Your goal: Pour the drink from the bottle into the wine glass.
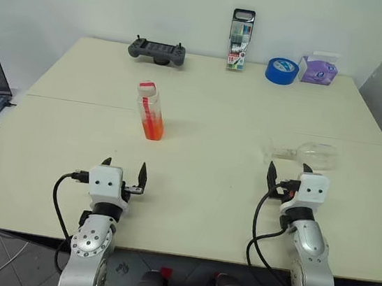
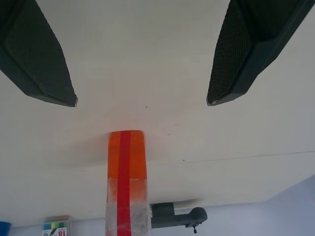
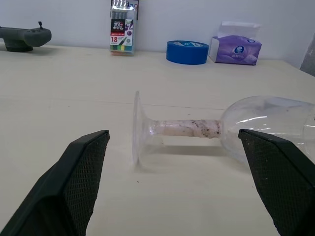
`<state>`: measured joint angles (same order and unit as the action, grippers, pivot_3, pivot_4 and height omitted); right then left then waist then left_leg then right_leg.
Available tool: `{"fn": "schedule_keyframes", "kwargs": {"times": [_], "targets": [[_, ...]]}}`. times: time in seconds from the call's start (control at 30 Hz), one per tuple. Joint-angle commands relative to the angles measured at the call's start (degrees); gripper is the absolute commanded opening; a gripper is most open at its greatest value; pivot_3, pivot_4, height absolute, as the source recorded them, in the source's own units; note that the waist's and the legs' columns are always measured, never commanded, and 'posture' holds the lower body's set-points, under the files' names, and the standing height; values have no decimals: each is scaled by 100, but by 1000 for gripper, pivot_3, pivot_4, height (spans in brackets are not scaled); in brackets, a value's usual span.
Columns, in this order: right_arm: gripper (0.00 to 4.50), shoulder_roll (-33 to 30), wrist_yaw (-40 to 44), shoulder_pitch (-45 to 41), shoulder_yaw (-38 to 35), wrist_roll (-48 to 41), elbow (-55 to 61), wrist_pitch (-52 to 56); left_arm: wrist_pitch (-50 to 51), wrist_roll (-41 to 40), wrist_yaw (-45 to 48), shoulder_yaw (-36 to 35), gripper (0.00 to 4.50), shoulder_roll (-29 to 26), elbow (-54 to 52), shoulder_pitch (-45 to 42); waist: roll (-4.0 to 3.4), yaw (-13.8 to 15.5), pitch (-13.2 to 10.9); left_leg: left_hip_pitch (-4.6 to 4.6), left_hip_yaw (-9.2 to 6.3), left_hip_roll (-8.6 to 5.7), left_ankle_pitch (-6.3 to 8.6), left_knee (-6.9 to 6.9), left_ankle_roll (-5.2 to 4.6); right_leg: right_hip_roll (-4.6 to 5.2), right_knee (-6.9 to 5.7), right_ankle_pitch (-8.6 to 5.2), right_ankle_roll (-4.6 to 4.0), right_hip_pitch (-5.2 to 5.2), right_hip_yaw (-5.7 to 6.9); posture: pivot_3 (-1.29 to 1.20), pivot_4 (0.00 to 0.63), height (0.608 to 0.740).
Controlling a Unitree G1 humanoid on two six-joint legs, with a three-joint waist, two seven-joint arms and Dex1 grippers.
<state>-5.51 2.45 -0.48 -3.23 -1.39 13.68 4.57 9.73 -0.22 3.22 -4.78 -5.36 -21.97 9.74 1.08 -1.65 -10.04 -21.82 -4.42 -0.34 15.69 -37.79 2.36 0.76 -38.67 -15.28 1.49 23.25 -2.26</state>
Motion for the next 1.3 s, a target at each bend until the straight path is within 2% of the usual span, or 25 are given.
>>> {"fn": "schedule_keyframes", "kwargs": {"times": [0.03, 0.13, 0.23, 0.33, 0.43, 0.63, 0.9, 1.0, 1.3], "targets": [[4500, -28, 12, 24, -13, 9, 337, -11, -62, 43, 49, 98, 4488, -45, -196, -41, 0, 0, 0, 0, 0, 0, 0, 0, 0, 0, 0, 0, 0, 0, 0, 0, 150, 740], [4500, -129, 147, -4, 87, 50, 407, 25, -101, -62, 82, 138, 4488, 11, -196, -93, 0, 0, 0, 0, 0, 0, 0, 0, 0, 0, 0, 0, 0, 0, 0, 0, 150, 740], [4500, -488, 997, -348, 513, -265, 807, 211, 216, 33, -122, 113, 4488, 63, -280, -407, 2, 0, -3, 0, 0, -1, 0, -1, 0, 0, 0, 0, 0, 0, 1, 0, 150, 740], [4500, -820, 1948, -1048, 799, -1203, 1175, 1186, 547, 37, -326, 69, 4488, 153, -374, -881, 5, -12, -15, 0, -2, 0, 0, -5, 0, -26, -2, 1, 1, 0, 2, 0, 150, 740], [4500, -1336, 2668, -1867, 827, -1774, 967, 2272, 815, 19, -489, 27, 4488, 255, -287, -1360, 11, -5, -14, 0, -5, -1, 0, -5, 0, -34, -2, 2, 1, -6, 12, 0, 150, 740], [4500, -1721, 3450, -2962, 663, -2448, 366, 2811, 1204, -21, -751, -124, 4488, 342, -3, -2199, 25, 12, -22, -9, -5, -1, 0, -6, -1, -26, 2, 18, -26, -5, 20, 0, 150, 740], [4500, -1527, 3620, -3379, 741, -2697, 57, 2959, 1395, -214, -697, -376, 4488, 135, 629, -2950, 28, 9, -25, -8, -6, 0, 0, -7, 0, -26, -3, 20, -24, -2, 17, 0, 150, 740], [4500, -1430, 3610, -3457, 782, -2673, 0, 2951, 1250, -168, -558, -319, 4488, -68, 951, -3132, 29, 8, -26, -8, -9, -1, 0, -8, 0, -25, -5, 21, -24, -1, 15, 0, 150, 740], [4500, -1314, 3638, -3572, 785, -2599, -132, 2913, 834, -366, -406, -411, 4488, -155, 1854, -3643, 30, 10, -26, -8, -15, -2, -1, -9, 1, -21, -8, 21, -24, 1, 16, 0, 150, 740]]}}
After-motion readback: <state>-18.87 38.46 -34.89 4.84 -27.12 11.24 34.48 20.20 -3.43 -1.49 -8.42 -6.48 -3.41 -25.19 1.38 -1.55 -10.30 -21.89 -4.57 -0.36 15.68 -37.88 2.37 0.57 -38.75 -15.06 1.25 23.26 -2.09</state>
